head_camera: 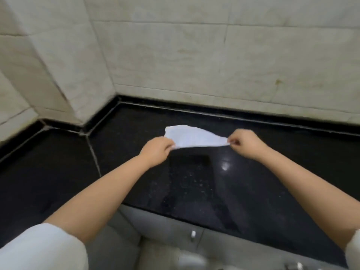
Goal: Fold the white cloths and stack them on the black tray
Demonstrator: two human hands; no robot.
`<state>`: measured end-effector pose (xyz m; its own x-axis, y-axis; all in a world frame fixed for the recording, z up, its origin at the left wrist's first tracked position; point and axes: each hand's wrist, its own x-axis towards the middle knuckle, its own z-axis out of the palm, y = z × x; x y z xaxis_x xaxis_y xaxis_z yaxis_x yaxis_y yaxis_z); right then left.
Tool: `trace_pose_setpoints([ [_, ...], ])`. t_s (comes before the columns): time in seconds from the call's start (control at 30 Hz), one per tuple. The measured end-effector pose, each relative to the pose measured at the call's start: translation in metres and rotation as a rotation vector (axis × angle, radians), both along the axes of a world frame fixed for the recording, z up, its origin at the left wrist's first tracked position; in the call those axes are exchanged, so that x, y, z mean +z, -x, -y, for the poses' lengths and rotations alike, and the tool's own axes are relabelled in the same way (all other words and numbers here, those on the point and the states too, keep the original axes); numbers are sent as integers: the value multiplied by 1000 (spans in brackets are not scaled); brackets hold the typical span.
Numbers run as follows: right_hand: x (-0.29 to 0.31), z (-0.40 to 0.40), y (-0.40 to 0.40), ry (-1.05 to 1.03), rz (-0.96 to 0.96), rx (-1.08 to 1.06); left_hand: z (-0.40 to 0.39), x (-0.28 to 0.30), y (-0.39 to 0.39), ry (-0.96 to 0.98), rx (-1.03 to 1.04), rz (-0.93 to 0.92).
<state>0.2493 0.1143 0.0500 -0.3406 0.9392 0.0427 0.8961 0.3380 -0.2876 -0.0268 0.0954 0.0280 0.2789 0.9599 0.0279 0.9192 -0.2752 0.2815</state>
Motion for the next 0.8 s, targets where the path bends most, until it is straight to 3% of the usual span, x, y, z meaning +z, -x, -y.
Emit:
trace_pose_setpoints([
  [0.17,-72,33,-22,632,176,97,4,-53,-19,631,-333,-278],
  [0.27,-93,35,-20,904,238,113,-7,-71,-24,838,-401,-419],
  [0.37,-96,15,-22,893,202,35,-30,-79,-23,798,-386,-396],
  [0.57,-110,-28,-25,574,156,-153,-81,-101,-18,555,-164,-127],
  [0.8,-156,-25,-19,469,89,-281,-80,-146,-15,397,-144,-173],
])
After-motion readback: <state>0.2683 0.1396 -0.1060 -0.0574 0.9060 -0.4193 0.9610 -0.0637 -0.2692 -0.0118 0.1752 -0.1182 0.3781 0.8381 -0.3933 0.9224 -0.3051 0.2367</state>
